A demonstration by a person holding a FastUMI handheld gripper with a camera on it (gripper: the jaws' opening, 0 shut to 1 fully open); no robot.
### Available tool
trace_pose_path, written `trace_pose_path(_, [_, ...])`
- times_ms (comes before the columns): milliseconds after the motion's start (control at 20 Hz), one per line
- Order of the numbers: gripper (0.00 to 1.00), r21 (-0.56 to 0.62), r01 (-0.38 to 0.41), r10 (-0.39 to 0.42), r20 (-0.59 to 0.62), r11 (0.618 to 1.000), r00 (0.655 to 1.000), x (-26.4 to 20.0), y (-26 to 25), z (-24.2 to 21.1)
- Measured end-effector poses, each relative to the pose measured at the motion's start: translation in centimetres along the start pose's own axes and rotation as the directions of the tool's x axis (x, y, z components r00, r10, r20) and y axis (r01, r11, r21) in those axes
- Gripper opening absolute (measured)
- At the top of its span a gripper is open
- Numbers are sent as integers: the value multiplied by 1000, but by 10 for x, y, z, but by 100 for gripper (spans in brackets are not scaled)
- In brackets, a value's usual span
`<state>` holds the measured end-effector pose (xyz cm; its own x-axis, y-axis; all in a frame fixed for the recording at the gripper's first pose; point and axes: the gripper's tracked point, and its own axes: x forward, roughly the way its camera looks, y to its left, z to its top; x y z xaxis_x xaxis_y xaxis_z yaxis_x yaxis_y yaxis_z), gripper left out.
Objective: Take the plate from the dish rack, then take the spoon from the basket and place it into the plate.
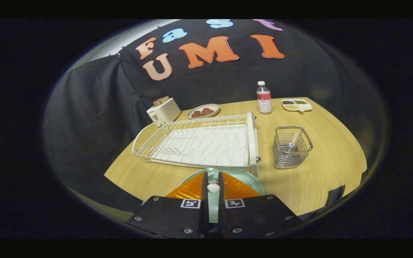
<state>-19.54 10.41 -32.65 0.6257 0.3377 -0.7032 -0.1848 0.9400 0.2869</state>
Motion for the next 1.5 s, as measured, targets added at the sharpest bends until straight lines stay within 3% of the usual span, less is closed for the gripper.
trace_pose_path(200, [11,12,-20,19,18,1000,1000,-2,-3,-6])
trace_pose_path(500, [16,54,12,-7,-78,998,997,-1,-26,-44])
trace_pose_path(750, [28,91,37,-32,-59,995,998,-8,-33,-35])
trace_pose_path(950, [61,81,67,-71,38,994,997,-22,-37,12])
trace_pose_path(1050, [73,51,90,-95,119,995,988,-32,-38,47])
trace_pose_path(1250, [82,2,156,-150,294,988,944,-58,-43,120])
trace_pose_path(1500, [87,19,256,-233,486,967,843,-98,-58,193])
